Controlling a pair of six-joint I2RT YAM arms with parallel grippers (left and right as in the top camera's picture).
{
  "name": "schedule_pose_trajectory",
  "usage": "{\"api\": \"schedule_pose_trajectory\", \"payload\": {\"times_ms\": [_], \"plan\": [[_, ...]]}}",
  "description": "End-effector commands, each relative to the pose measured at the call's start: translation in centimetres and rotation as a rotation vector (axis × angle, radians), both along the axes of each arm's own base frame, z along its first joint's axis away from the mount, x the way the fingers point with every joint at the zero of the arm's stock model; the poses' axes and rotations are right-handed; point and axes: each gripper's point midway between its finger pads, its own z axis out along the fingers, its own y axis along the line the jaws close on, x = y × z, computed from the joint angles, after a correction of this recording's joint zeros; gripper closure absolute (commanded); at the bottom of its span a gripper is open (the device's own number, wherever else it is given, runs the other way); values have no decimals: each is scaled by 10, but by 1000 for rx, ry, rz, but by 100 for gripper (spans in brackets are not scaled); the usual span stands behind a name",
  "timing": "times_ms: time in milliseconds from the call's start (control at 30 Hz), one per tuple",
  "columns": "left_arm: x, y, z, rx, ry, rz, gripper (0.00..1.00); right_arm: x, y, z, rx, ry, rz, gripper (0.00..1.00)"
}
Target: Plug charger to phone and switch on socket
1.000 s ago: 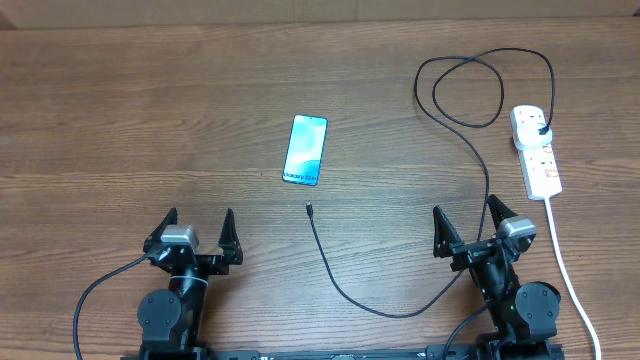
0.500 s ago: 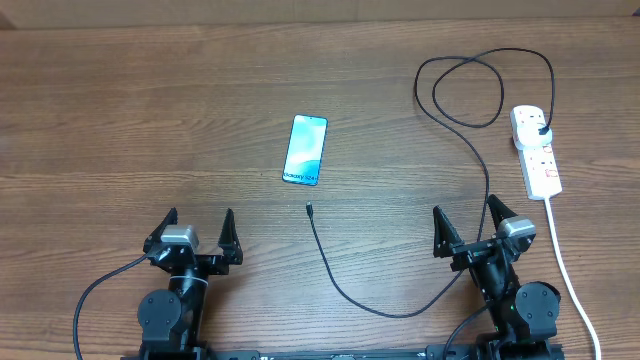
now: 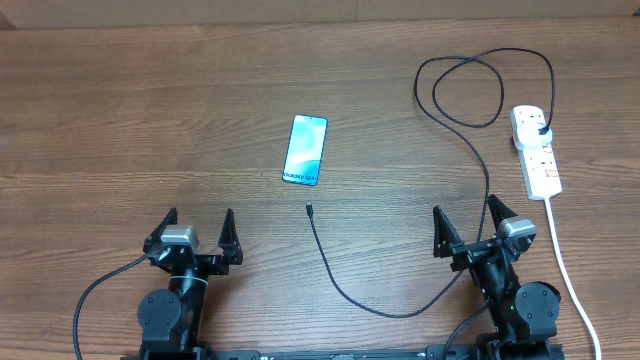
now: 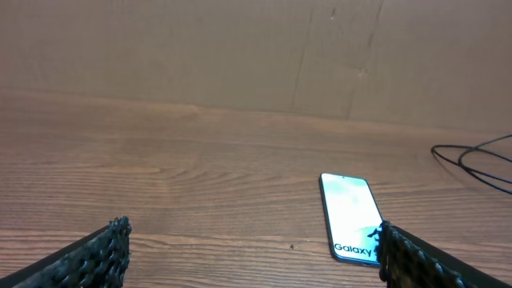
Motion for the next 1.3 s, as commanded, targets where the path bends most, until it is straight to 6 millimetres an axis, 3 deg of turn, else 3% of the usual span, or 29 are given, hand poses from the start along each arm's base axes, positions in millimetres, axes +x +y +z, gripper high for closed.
{"api": "schedule_pose_trajectory", "payload": {"times_ms": [0, 167, 333, 467, 567, 633, 733, 800, 833, 967, 1033, 1100, 1267], "plan": [[0, 4, 0, 24, -8, 23, 0, 0, 0, -2, -3, -2, -3, 0], [0, 14, 2, 28, -12, 82, 0, 0, 0, -2, -3, -2, -3, 0], [0, 12, 9, 24, -37, 70, 0, 0, 0, -2, -3, -2, -3, 0], [-6, 7, 31, -34, -36, 44, 0, 0, 0, -2, -3, -2, -3, 0], [-19, 4, 74, -85, -59, 22, 0, 0, 0, -2, -3, -2, -3, 0], [-31, 1, 121, -86, -34, 4, 0, 0, 0, -2, -4, -2, -3, 0], [-31, -9, 155, -87, 69, -45, 0, 0, 0, -2, -3, -2, -3, 0], [-24, -23, 175, -99, 193, -125, 0, 0, 0, -2, -3, -2, -3, 0], [-14, -33, 190, -116, 338, -170, 0, 0, 0, -2, -3, -2, -3, 0], [9, -43, 198, -149, 577, -209, 0, 0, 0, -2, -3, -2, -3, 0], [29, -63, 194, -204, 668, -314, 0, 0, 0, -2, -3, -2, -3, 0], [49, -78, 177, -255, 744, -394, 0, 0, 0, -2, -3, -2, -3, 0], [69, -101, 137, -387, 934, -497, 0, 0, 0, -2, -3, -2, -3, 0]]}}
